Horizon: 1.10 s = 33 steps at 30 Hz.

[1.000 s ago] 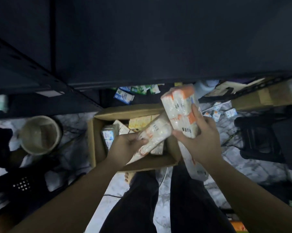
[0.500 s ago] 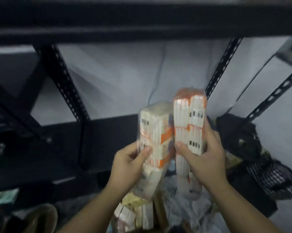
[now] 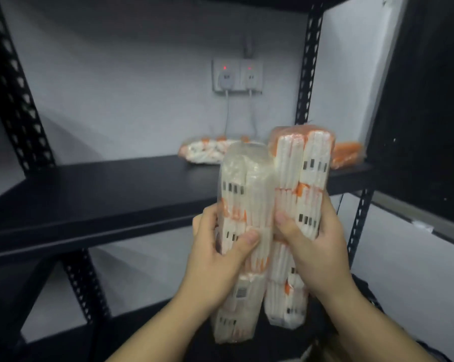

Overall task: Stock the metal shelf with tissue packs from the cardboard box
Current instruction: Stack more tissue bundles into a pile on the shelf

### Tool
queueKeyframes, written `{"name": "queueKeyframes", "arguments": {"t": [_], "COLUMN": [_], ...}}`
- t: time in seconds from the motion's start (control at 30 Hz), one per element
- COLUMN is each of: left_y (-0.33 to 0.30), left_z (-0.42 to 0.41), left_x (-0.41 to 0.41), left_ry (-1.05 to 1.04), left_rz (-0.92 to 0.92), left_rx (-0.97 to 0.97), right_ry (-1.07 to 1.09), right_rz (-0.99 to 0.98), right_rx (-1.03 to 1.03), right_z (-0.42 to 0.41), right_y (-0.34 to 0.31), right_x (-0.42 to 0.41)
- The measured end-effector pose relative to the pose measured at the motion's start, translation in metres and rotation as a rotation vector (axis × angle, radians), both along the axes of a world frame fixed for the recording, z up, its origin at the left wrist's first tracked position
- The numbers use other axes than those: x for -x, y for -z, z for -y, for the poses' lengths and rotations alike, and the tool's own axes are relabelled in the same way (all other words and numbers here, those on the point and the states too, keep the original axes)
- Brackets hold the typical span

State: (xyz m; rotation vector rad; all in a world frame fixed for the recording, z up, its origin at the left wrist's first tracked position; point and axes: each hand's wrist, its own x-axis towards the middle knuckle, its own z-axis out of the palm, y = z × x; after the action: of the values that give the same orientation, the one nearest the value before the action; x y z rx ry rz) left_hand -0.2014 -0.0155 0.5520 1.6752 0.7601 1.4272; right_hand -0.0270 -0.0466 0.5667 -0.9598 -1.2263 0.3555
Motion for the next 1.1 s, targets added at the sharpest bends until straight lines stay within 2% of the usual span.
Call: {"name": "queueKeyframes", "arguments": {"t": [0.1, 0.2, 0.5, 0.63, 0.73, 0.93, 1.1], "left_y": [-0.037, -0.077, -0.205, -0.233, -0.234, -0.205, -0.171], "left_z": [-0.006, -0.015, -0.059, -0.078, -0.092, -0.128, -0.147], "left_x": [-0.014, -0.020, 0.009, 0.043, 0.068, 0.107, 0.114], "left_ry": [0.052, 0.063, -0.019, -0.101, -0.146, -0.150, -0.151], "left_rz": [0.040, -0.006, -0.114, -0.296, -0.438, -0.854, -1.171], "left_rx": [-0.077, -0.170, -0.323, -0.347, -0.332, -0.229, -0.150], "right_ry": [-0.048, -0.093, -0.039, 0.024, 0.149, 0.175, 0.163], "right_rz": [0.009, 0.052, 0.342, 0.502, 0.661, 0.873, 0.909], "right_rx": [-0.086, -0.158, -0.223, -0.150, -0.011, 0.164, 0.202], "right_z": [-0.004, -0.014, -0.076, -0.097, -0.118, -0.140, -0.153], "right_y": [-0.034, -0.072, -0.182, -0.199, -0.193, -0.159, -0.142], "right_x": [-0.006, -0.013, -0.035, -0.048, -0.062, -0.073, -0.078]}}
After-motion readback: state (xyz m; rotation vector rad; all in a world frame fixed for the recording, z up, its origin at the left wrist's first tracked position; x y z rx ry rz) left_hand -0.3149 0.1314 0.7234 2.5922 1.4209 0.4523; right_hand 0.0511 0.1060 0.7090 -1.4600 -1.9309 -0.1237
